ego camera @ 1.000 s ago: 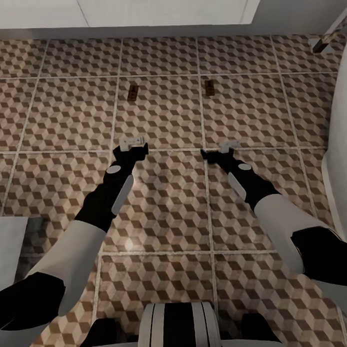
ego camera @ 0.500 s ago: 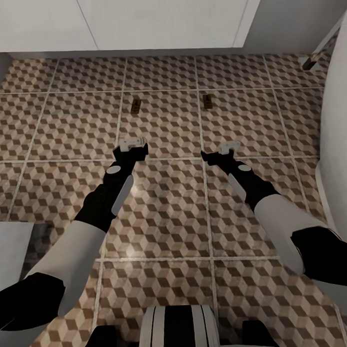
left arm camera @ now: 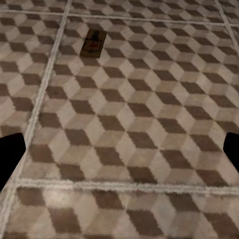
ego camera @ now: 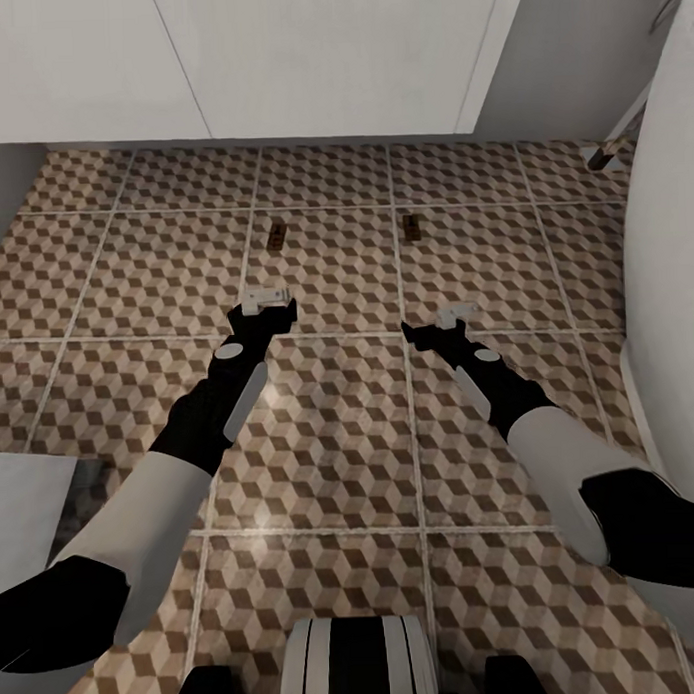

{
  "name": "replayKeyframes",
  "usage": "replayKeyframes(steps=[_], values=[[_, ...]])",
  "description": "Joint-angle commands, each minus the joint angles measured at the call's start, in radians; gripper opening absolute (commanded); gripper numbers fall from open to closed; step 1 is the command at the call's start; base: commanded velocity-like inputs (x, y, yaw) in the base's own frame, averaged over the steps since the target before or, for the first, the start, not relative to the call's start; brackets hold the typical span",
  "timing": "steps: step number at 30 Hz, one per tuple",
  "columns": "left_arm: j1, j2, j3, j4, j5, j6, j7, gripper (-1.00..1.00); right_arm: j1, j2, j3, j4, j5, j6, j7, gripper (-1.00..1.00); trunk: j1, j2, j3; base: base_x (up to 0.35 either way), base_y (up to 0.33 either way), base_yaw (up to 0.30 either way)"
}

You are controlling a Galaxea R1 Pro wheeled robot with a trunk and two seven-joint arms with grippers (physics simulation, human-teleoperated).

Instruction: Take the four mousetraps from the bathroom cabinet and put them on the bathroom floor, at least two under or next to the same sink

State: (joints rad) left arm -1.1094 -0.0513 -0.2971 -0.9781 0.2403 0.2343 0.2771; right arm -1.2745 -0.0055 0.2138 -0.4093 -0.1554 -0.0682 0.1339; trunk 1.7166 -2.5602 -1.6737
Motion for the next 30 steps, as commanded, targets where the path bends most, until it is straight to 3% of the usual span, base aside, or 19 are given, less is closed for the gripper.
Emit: replayKeyframes(steps=[1,9,20,30], values=[[0.007,0.001,-0.003,-0.001,0.010,0.003,0.008,1.00,0.007,-0.001,0.004,0.002,-0.010,-0.009,0.002,1.00,-0.001,0.000,0.003,0.000,0.000,0.000],[0.090,0.003,-0.004,0.001,0.010,-0.003,0.008,1.00,0.088,-0.002,0.004,0.027,-0.009,-0.123,0.003,1.00,-0.004,0.002,0.034,0.000,0.000,0.000],[0.188,0.029,-0.004,-0.019,0.010,-0.007,0.007,1.00,0.133,-0.003,0.004,0.102,-0.010,-0.246,0.005,1.00,-0.009,0.004,0.077,0.000,0.000,0.000],[0.219,0.041,-0.004,-0.037,0.010,-0.007,0.007,1.00,0.142,-0.030,0.004,0.110,-0.010,-0.281,0.041,1.00,-0.014,0.007,0.116,0.000,0.000,0.000]])
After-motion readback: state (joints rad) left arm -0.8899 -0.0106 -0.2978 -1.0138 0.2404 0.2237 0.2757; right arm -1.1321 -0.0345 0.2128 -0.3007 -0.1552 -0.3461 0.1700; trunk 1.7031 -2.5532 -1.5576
